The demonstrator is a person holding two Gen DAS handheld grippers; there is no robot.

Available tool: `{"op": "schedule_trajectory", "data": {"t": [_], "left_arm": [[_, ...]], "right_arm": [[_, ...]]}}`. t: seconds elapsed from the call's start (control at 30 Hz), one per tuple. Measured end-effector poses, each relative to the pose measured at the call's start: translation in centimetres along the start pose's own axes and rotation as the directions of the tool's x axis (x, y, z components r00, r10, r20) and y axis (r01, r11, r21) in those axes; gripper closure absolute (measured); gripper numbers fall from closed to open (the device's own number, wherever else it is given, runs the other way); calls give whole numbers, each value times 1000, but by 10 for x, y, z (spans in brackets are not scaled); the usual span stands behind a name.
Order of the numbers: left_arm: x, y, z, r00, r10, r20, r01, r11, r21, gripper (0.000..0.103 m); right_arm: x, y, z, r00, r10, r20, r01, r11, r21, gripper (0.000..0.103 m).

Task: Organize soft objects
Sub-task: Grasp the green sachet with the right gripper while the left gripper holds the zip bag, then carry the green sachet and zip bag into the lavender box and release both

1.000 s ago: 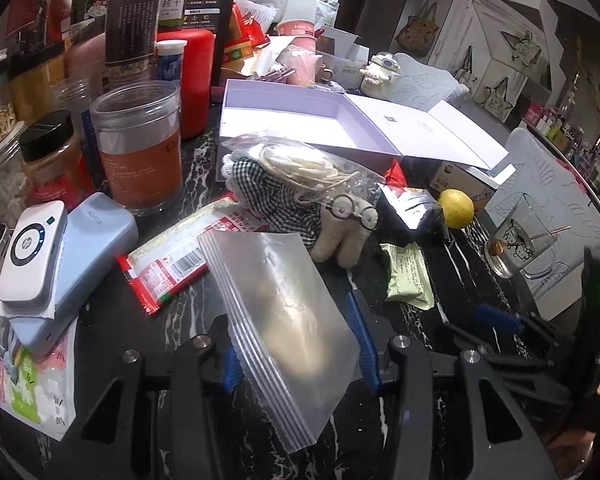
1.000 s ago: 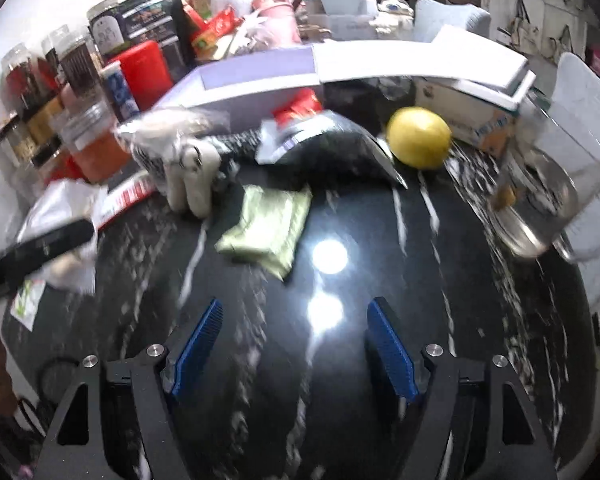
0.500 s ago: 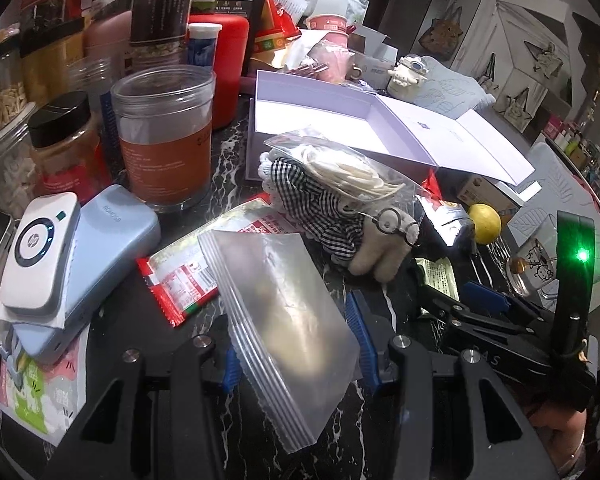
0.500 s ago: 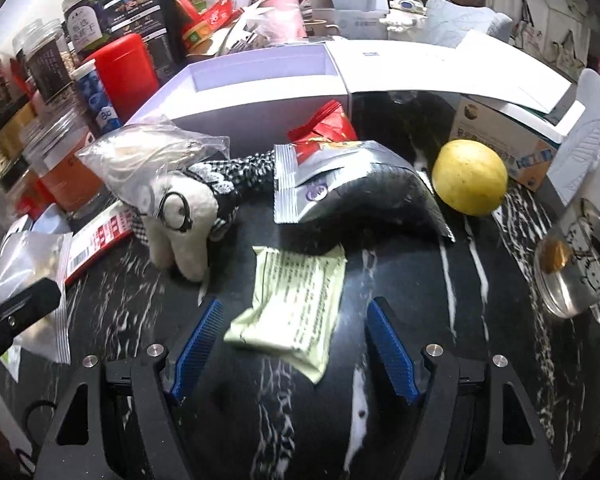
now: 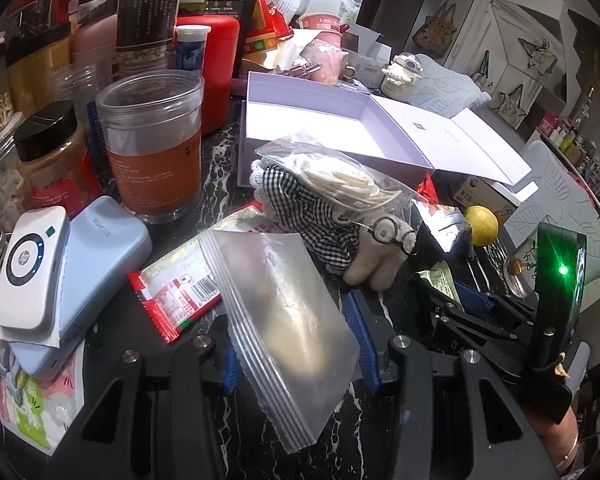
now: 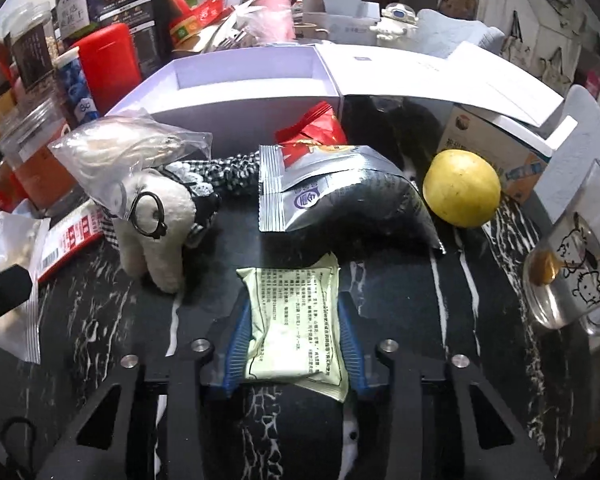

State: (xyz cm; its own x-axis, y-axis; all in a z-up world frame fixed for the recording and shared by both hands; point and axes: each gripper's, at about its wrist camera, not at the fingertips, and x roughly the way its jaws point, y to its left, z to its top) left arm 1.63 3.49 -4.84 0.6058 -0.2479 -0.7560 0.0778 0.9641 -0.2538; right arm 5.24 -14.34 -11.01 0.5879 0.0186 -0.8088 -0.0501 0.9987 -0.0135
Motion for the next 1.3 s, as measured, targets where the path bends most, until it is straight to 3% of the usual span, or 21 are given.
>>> {"op": "schedule_trajectory", "data": {"t": [0.3, 0.93, 1.3], "left_arm": [[-7, -4, -8, 1000, 3, 5, -3, 1000, 9, 57], [-47, -26, -30, 992, -66, 109, 58, 996, 74, 57], [-63, -47, -14, 976, -125, 181, 104, 987, 122, 57]], "right_arm": [[-19, -12, -20, 994, 104, -15, -103, 994, 42, 66], [-102, -18, -57, 981, 162, 107, -166, 986, 24, 66], [-128, -21, -48, 960, 234, 153, -235, 972, -14, 66]]}}
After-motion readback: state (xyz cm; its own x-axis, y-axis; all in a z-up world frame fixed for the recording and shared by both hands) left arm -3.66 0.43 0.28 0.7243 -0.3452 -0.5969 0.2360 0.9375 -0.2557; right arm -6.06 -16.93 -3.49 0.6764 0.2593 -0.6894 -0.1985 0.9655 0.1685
